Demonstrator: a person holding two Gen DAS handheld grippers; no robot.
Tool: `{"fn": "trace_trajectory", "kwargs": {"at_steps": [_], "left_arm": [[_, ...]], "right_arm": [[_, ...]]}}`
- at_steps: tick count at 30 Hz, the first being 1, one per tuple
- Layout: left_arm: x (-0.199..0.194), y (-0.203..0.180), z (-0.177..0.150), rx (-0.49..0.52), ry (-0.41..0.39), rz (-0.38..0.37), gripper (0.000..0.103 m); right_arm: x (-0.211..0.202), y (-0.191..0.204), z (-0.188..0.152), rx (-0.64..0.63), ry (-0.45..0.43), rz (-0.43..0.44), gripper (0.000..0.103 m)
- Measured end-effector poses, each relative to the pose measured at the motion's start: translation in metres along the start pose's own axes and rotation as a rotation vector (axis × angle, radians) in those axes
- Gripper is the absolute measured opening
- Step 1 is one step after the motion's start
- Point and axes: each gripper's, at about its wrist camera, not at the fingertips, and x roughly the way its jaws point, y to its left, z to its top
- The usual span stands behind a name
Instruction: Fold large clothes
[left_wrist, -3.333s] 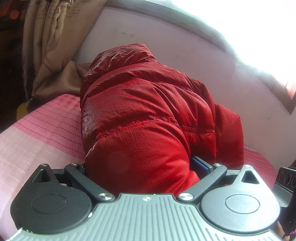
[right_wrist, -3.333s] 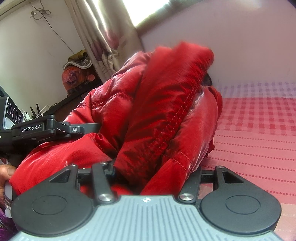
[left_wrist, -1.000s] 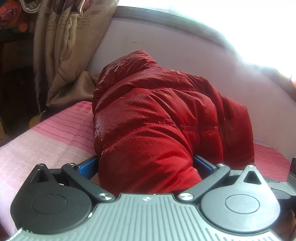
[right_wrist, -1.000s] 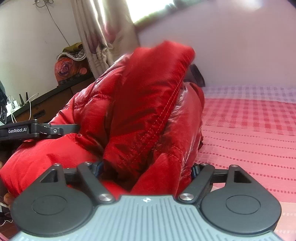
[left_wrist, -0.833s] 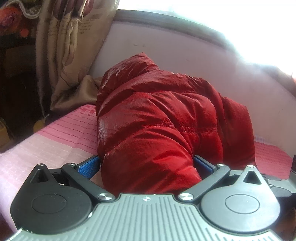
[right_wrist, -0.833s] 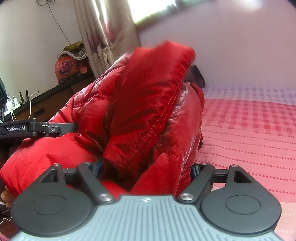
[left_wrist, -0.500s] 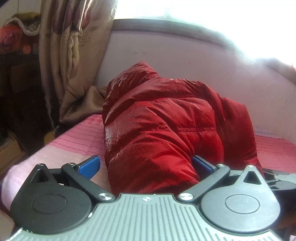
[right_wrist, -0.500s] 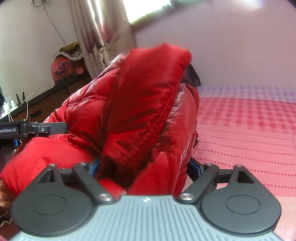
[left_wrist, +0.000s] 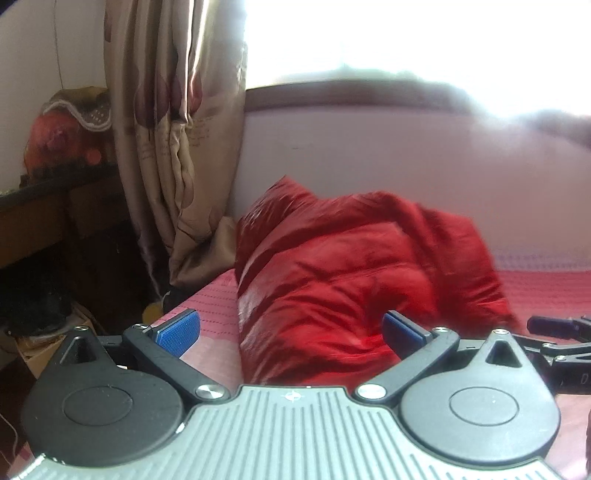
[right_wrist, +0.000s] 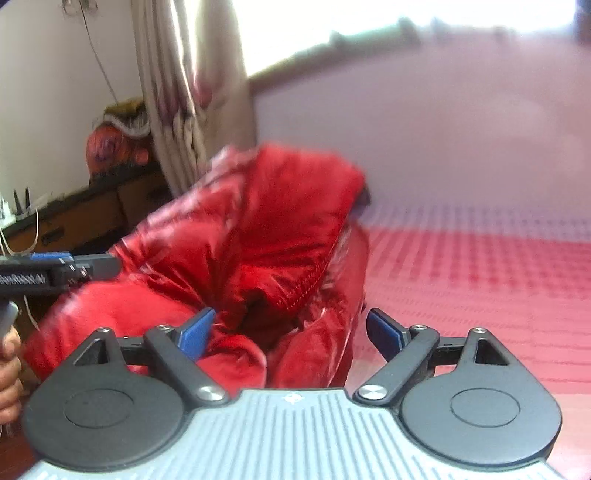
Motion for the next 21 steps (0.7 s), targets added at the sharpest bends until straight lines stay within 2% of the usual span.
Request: {"fn": "trace_trajectory", "kwargs": {"at_steps": [3, 4, 7, 10, 12, 14, 17, 19, 21], "left_arm": [[-0.02, -0.003, 0.004, -0.022, -0.015, 0.021, 0.103], [-0.024, -0.006, 0.006, -0.016, -0.003, 0.03, 0.103], [-0.044, -0.016, 0.009, 0.003, -0.003, 0.082, 0.103], [-0.066, -0.023, 0.011, 0.008, 0.008, 0.071, 0.103], [-0.081, -0.029, 0.012, -0.003, 0.012, 0.072, 0.103], [-0.094, -0.032, 0.013, -0.032, 0.003, 0.118, 0.103], [-0.112, -0.039, 0.013, -0.056, -0.02, 0.226, 0.103], [-0.12, -0.044, 0.014, -0.017, -0.016, 0.259, 0.103], [-0.128, -0.049, 0.014, 0.028, -0.015, 0.261, 0.103]], "right_arm": [[-0.028, 0.008, 0.005, 0.039, -0.03, -0.004, 0.092], [-0.037, 0.012, 0.005, 0.034, -0.032, -0.017, 0.096], [-0.06, 0.025, 0.007, 0.015, -0.009, -0.066, 0.1], [-0.085, 0.032, 0.009, 0.038, 0.004, -0.061, 0.103], [-0.095, 0.038, 0.011, 0.051, 0.034, -0.107, 0.103], [-0.107, 0.043, 0.008, 0.038, 0.039, -0.14, 0.103], [-0.119, 0.051, 0.005, 0.009, 0.055, -0.158, 0.103], [-0.128, 0.056, 0.004, 0.006, 0.04, -0.166, 0.103], [-0.131, 0.058, 0.003, -0.006, 0.043, -0.186, 0.103]]}}
